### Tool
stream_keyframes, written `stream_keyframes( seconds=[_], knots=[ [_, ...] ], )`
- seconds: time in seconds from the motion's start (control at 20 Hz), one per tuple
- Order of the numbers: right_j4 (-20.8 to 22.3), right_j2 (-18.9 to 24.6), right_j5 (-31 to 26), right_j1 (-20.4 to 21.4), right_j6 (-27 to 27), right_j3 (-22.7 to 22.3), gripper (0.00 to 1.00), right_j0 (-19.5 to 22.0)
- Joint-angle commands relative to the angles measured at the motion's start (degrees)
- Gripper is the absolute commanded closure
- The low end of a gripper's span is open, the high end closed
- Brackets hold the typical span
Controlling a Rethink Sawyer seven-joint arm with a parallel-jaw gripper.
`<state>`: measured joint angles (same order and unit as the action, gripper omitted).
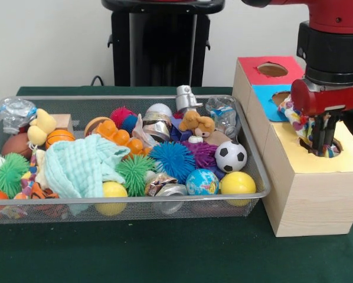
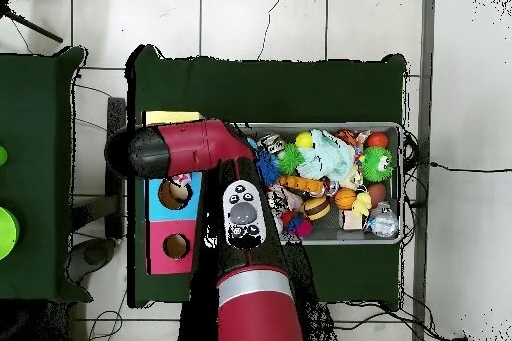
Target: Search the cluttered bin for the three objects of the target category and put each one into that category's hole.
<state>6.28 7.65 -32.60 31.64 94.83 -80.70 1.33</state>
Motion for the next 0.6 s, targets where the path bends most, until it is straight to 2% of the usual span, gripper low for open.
stream_keyframes(
  seconds=[0.05,0.3,0.6],
  knots=[
    [0.77,3.10,0.84,-8.72,3.56,1.64,1.00,2.19],
    [1.16,4.50,12.37,-15.94,6.00,2.90,1.00,2.69],
    [-0.05,5.46,18.96,-22.37,7.23,5.84,1.00,2.78]
  ],
)
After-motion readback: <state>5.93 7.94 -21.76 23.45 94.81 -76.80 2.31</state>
